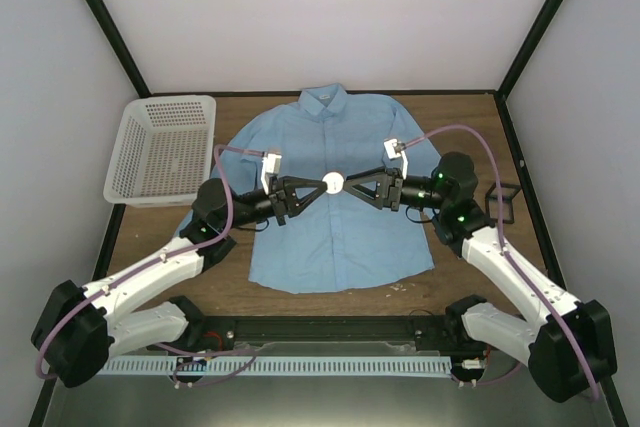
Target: Pin the brooch onto the clothing
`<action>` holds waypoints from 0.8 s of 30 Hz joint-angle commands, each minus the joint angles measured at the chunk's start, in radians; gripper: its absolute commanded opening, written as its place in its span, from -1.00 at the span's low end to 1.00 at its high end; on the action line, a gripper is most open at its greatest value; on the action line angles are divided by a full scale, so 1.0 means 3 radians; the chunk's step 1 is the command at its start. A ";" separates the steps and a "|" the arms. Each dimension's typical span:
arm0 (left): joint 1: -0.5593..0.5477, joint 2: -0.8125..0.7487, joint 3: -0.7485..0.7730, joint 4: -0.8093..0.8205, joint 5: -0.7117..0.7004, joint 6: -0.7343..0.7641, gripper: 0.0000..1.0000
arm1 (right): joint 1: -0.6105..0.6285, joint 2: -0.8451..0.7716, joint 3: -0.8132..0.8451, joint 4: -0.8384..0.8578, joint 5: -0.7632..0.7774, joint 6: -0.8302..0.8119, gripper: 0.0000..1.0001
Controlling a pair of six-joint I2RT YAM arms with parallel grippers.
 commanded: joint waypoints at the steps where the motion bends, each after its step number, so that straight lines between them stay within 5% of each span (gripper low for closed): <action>1: -0.0035 -0.0057 0.0088 0.0017 0.0015 0.0075 -1.00 | -0.0023 0.0018 -0.0032 0.0282 -0.0100 0.0158 -0.09; 24: -0.0083 0.0039 0.0139 0.0061 0.0075 0.0056 -1.00 | -0.0018 0.0167 -0.0045 0.0691 -0.0438 0.0291 -0.76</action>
